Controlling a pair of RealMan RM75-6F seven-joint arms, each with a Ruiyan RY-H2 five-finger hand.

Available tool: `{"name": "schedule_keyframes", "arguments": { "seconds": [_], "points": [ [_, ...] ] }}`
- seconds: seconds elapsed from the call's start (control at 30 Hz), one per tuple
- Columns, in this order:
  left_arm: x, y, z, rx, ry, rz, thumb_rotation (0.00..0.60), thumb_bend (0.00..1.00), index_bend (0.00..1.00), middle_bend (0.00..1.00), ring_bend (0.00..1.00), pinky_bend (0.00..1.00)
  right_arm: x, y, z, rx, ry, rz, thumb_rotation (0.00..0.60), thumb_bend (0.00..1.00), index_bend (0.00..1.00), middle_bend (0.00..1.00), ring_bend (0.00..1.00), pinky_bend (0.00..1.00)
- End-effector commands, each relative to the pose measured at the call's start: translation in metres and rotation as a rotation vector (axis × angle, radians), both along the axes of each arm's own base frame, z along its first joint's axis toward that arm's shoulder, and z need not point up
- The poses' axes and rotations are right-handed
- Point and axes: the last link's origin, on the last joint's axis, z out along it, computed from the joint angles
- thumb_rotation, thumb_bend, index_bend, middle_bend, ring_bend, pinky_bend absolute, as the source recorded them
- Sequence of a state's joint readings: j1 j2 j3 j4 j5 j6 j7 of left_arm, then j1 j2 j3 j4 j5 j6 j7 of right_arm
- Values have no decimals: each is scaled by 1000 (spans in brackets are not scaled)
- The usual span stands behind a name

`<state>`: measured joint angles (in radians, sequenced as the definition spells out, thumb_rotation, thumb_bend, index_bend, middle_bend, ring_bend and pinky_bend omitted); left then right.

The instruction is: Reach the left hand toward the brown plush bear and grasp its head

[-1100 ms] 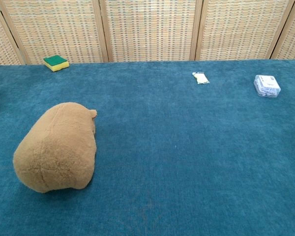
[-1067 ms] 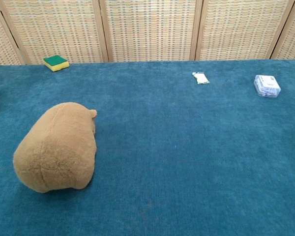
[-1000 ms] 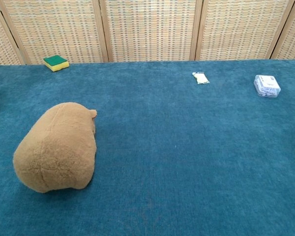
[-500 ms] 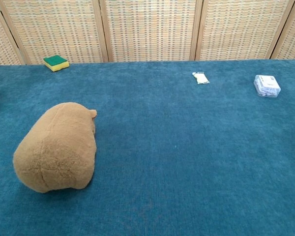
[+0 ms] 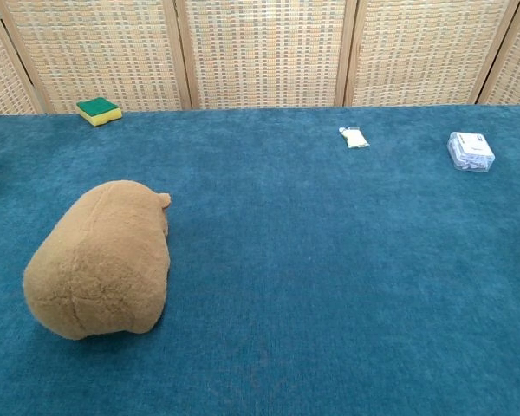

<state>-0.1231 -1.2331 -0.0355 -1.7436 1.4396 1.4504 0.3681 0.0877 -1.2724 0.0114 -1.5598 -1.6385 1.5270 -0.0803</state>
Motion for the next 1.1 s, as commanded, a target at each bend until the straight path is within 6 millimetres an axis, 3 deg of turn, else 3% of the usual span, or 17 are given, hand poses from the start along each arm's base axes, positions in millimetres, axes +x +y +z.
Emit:
{"name": "schedule_keyframes", "arguments": {
  "seconds": [0.03,0.4,0.53,0.8,1.1],
  "points": [
    [0,0,0,-5,-6,3,600,0,0,0,0,0,0,0,0,1,0,-2,600,92,0,0,0,0],
    [-1,5,-2,-9,-23,15,600,0,0,0,0,0,0,0,0,0,1,-2,600,92,0,0,0,0],
    [2,14,-7,-35,-157,30,600,14,0,0,0,0,0,0,-2,9,3,-7,600,91,0,0,0,0],
    [15,60,14,-149,-344,107,600,213,38,0,0,0,0,0,-6,20,8,-8,600,92,0,0,0,0],
    [33,106,39,-240,-429,212,600,239,239,0,0,0,-1,-1,-7,19,7,-11,600,92,0,0,0,0]
  ]
}}
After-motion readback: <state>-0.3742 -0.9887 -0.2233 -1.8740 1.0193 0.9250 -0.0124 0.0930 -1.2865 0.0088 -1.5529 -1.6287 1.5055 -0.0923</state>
